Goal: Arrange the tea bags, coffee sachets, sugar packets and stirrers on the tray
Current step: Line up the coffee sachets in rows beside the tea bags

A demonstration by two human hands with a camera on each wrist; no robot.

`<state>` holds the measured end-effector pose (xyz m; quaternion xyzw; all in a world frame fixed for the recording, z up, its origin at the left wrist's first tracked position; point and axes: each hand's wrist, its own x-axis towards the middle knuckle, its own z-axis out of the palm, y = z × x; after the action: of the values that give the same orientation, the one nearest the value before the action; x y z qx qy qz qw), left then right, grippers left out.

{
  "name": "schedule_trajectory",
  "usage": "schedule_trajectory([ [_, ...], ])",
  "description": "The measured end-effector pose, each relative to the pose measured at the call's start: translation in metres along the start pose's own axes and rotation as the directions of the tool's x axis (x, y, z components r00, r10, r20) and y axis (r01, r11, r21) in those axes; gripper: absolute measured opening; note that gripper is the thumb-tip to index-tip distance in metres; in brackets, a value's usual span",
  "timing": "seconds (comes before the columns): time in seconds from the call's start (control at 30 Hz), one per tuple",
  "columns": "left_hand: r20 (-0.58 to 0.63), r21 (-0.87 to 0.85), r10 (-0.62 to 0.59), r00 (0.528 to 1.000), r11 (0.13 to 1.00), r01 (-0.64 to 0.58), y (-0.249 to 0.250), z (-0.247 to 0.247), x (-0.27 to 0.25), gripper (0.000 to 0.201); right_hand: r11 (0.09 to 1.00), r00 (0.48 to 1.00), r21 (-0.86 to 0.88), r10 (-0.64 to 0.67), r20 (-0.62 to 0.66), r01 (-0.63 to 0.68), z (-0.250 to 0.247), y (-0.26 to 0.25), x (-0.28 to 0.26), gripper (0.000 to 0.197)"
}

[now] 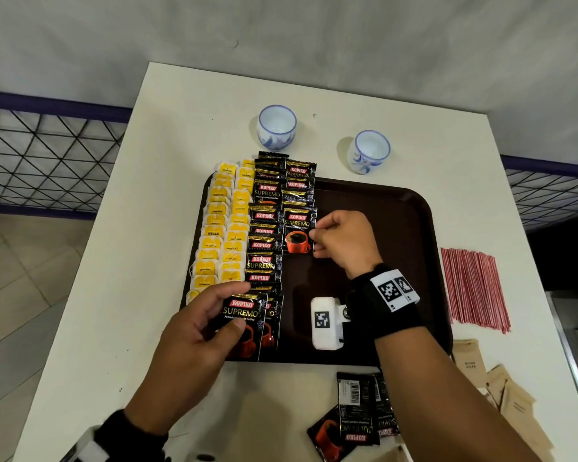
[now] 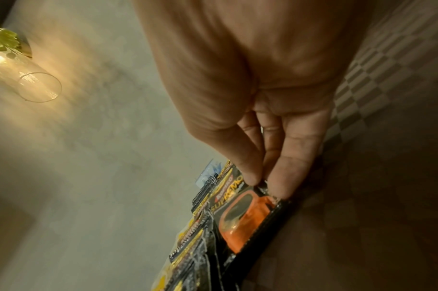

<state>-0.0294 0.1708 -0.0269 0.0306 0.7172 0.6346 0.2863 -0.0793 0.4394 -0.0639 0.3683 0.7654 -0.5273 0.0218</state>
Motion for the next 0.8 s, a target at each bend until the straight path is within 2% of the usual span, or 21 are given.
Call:
schedule_trajectory([
  [0.13,0.013,-0.024,0.001,1.000,1.000,-0.001,0.001,-0.001,0.001,0.043,1.000,1.000,-0.017,0.006,-0.010,-0.006,-0.002,0.000,-0.001,0.014],
  [0.33,0.016,-0.002,0.049,0.999,0.999,-0.049,0.008,0.005,0.008,0.055,0.997,0.996,-0.055,-0.063,-0.060,0.059,-0.012,-0.005,-0.022,0.012],
  [0.4,0.023,-0.026,0.056,0.998,0.998,-0.056,0.013,0.010,0.012,0.058,0.995,0.995,-0.020,-0.094,-0.018,0.093,-0.014,-0.008,-0.042,0.010],
  [0.53,-0.060,0.044,0.088,0.994,0.995,-0.086,0.019,0.017,0.024,0.058,0.992,0.988,0.097,-0.089,0.130,0.077,-0.014,-0.001,-0.080,0.005],
  [0.67,-0.059,0.070,0.083,0.995,0.994,-0.079,0.018,0.023,0.028,0.053,0.995,0.996,-0.063,-0.080,-0.041,0.077,-0.014,0.011,-0.064,0.009],
  [0.8,-0.008,0.054,0.078,0.997,0.996,-0.078,0.018,0.027,0.023,0.050,0.991,0.997,-0.125,-0.051,-0.060,0.044,-0.010,0.004,-0.033,0.012],
])
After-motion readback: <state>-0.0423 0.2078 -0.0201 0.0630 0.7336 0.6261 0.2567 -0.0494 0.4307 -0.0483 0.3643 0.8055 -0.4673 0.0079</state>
